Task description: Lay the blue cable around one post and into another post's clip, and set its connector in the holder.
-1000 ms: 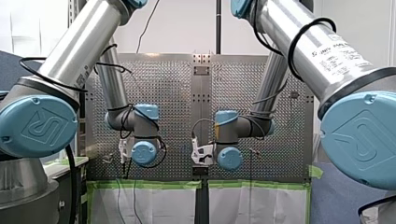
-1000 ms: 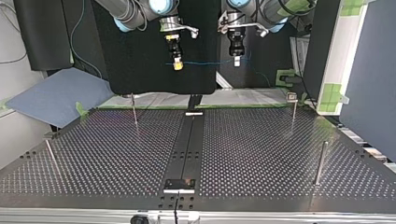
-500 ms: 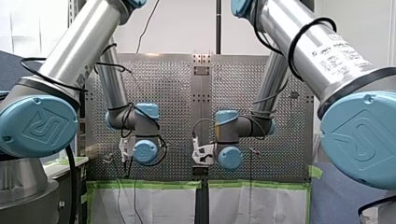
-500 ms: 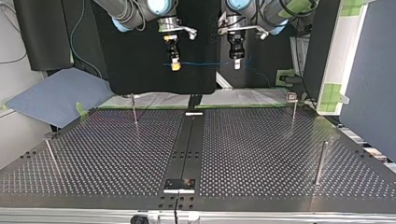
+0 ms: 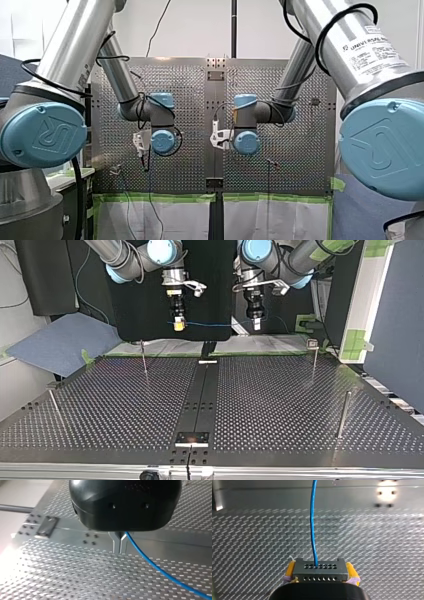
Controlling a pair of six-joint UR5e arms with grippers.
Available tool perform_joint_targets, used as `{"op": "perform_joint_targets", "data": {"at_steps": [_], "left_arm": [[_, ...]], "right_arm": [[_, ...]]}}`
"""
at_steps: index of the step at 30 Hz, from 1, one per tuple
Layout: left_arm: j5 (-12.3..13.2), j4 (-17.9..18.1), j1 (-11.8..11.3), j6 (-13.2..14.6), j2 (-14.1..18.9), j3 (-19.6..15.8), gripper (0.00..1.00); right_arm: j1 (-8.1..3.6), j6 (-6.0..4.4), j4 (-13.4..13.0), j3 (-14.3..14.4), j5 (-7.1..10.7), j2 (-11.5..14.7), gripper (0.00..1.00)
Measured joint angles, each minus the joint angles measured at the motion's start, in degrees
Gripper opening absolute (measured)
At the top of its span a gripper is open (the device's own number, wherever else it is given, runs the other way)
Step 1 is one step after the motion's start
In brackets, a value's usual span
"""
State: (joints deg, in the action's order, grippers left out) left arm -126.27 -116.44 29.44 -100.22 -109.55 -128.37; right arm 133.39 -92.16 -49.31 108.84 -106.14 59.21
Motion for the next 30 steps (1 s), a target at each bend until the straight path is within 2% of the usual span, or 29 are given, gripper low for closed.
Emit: {"op": "perform_joint_targets", "data": {"at_steps": [7, 12, 19, 22, 27, 30], "left_arm": [[-0.2, -4.1, -1.1, -2.0, 4.1, 2.1, 0.00], [-0.2, -6.8, -2.2, -3.5, 6.8, 3.4, 0.00], [-1.2, -10.6, -3.9, -4.8, 10.6, 5.6, 0.00], [-1.6, -12.2, -5.2, -5.0, 12.2, 5.8, 0.00], [-0.2, -14.7, -7.5, -6.2, 14.7, 5.8, 0.00], [0.8, -16.3, -9.1, -6.7, 16.3, 5.8, 0.00]], "right_arm": [[-0.17, -0.25, 4.6, -4.2, 2.75, 4.6, 0.00], [-0.19, -0.15, 7.5, -5.3, 3.46, 7.5, 0.00], [0.17, 0.83, 11.6, -8.1, 4.91, 11.6, 0.00], [0.24, 0.84, 13.3, -9.7, 5.43, 13.3, 0.00], [0.36, 0.70, 14.9, -12.4, 6.23, 15.9, 0.00], [0.57, 0.82, 15.6, -14.1, 6.61, 16.3, 0.00]]}}
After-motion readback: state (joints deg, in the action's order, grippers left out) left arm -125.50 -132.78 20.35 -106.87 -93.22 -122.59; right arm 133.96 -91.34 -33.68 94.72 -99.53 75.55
